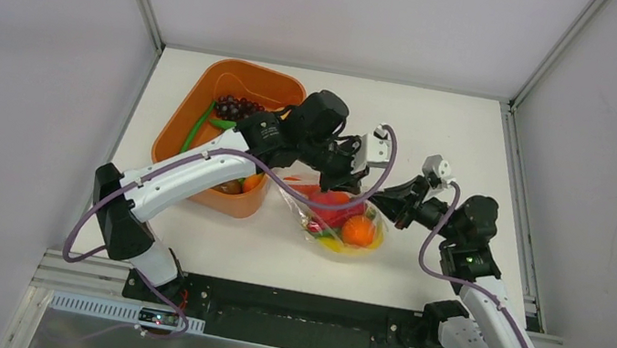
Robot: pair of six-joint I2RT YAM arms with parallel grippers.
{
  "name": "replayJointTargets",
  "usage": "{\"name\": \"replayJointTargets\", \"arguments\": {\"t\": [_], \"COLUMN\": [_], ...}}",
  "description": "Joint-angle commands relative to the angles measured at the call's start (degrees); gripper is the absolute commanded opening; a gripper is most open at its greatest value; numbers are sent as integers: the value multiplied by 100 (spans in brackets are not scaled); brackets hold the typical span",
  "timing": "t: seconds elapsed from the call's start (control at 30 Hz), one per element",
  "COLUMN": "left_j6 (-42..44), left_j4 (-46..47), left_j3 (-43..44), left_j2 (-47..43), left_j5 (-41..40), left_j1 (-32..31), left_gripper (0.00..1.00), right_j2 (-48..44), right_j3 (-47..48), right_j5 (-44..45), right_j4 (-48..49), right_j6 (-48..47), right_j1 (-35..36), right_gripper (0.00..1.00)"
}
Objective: Place the food in the zip-top bag and seal the zipper
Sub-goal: Zip the zipper food storage bag at the center of the board.
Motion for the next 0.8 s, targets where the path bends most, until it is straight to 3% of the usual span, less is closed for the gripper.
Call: {"name": "replayJointTargets", "arguments": {"t": [0.0, 0.03, 0.07, 0.17, 0.47, 0.5, 0.6, 0.77], "left_j6": [-220, -229, -141, 112, 204, 200, 186, 201], "left_j4": [-264, -270, -349, -592, -1067, -1055, -1011, -1052], "left_j3": [408, 596, 716, 872, 1121, 1114, 1071, 1065], "left_j2": [-189, -122, -51, 135, 363, 352, 333, 332], "left_j5": [-211, -14, 225, 649, 690, 686, 676, 635], "left_j1": [59, 61, 62, 54, 50, 55, 54, 54], "left_gripper": [0, 0, 0, 0, 0, 0, 0, 0], "right_j2": [-85, -4, 81, 318, 540, 596, 703, 473], "right_j3": [321, 454, 619, 1075, 1410, 1465, 1537, 1413], "right_j5": [-200, -229, -278, -558, -558, -899, -1013, -691], "right_j4": [280, 137, -41, -864, -1561, -1708, -1922, -1912], "right_j6": [117, 227, 249, -182, -239, -943, -1242, -1429], "right_j1": [-20, -17, -21, -10, 118, 135, 153, 157], "right_gripper": [13, 28, 36, 50, 51, 57, 44, 13]}}
